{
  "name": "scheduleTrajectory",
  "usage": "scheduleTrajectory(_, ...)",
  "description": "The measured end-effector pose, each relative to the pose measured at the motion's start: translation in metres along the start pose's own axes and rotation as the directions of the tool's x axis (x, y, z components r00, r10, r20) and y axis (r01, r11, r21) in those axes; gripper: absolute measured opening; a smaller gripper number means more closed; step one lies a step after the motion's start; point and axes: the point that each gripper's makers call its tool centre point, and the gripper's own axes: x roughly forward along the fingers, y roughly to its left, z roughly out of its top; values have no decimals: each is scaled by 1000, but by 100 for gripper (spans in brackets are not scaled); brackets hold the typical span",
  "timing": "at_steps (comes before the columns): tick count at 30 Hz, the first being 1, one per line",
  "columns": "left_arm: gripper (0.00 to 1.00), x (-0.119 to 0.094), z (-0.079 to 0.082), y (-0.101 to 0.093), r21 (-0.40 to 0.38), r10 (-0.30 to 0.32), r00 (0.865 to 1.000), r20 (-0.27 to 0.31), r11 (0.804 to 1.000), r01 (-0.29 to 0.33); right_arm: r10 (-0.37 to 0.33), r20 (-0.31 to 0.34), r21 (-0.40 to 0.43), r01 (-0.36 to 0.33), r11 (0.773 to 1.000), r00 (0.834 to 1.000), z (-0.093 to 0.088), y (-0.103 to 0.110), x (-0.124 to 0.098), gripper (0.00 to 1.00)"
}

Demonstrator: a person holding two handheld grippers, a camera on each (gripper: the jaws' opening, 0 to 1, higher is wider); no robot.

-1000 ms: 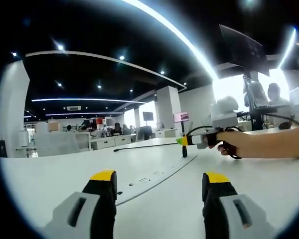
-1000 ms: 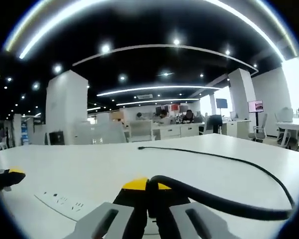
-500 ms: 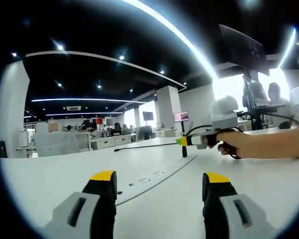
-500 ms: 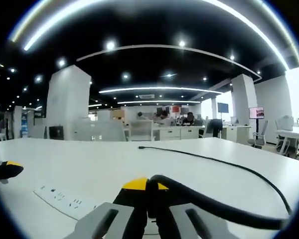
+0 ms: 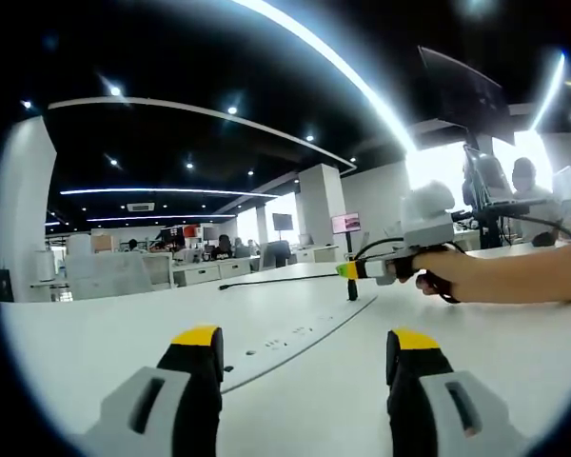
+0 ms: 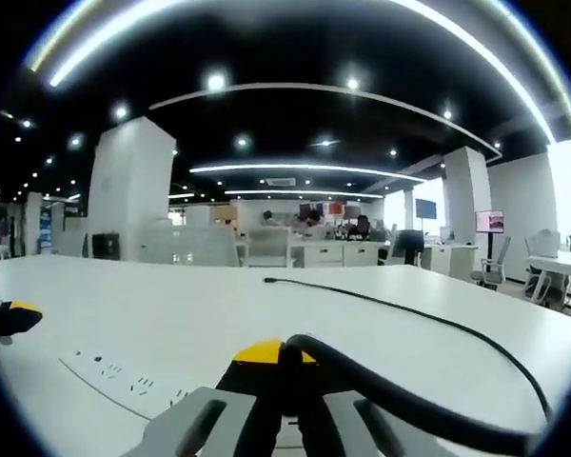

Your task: Locate the USB plug end of the data cable currently connected to the USB port on the desk. Grip the plug, withdraw it from the port, and place it onto the desktop.

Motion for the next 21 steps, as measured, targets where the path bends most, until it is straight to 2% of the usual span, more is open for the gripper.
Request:
scheduleTrajectory(2, 70, 0, 0, 0, 0, -1, 1000, 0, 1000, 1, -2, 5, 48, 2, 999, 1000, 0, -5, 1, 5)
scheduleTrajectory(3, 70, 0, 0, 0, 0, -1, 1000, 0, 1000, 1, -3, 13, 99, 2, 995, 1000, -1, -7, -1, 5)
scheduleTrajectory(5, 70, 0, 0, 0, 0, 0, 1000, 0, 1000, 0, 5, 18, 121, -7, 993, 1000, -1, -9, -1, 5)
scheduleTrajectory(6, 70, 0, 0, 0, 0, 0, 1000, 0, 1000, 0, 3, 17, 111, -5, 994, 1000, -1, -8, -1, 5)
scheduleTrajectory(9, 70, 0, 0, 0, 1, 0, 1000, 0, 1000, 0, -5, -4, 1, 5, 1000, 1000, 1, -4, 5, 5)
scheduleTrajectory(12, 70, 0, 0, 0, 1, 0, 1000, 0, 1000, 0, -24, -18, -95, 23, 995, 1000, 1, -2, 7, 6)
scheduleTrajectory(14, 70, 0, 0, 0, 1, 0, 1000, 0, 1000, 0, -13, -14, -68, 12, 998, 1000, 1, -3, 8, 6)
scheduleTrajectory(17, 70, 0, 0, -1, 1, -1, 1000, 0, 1000, 1, -5, -2, 13, 5, 1000, 1000, 1, -6, 5, 5)
scheduleTrajectory(21, 70, 0, 0, -1, 0, -1, 1000, 0, 1000, 1, 3, 18, 114, -5, 993, 1000, 0, -9, 0, 5)
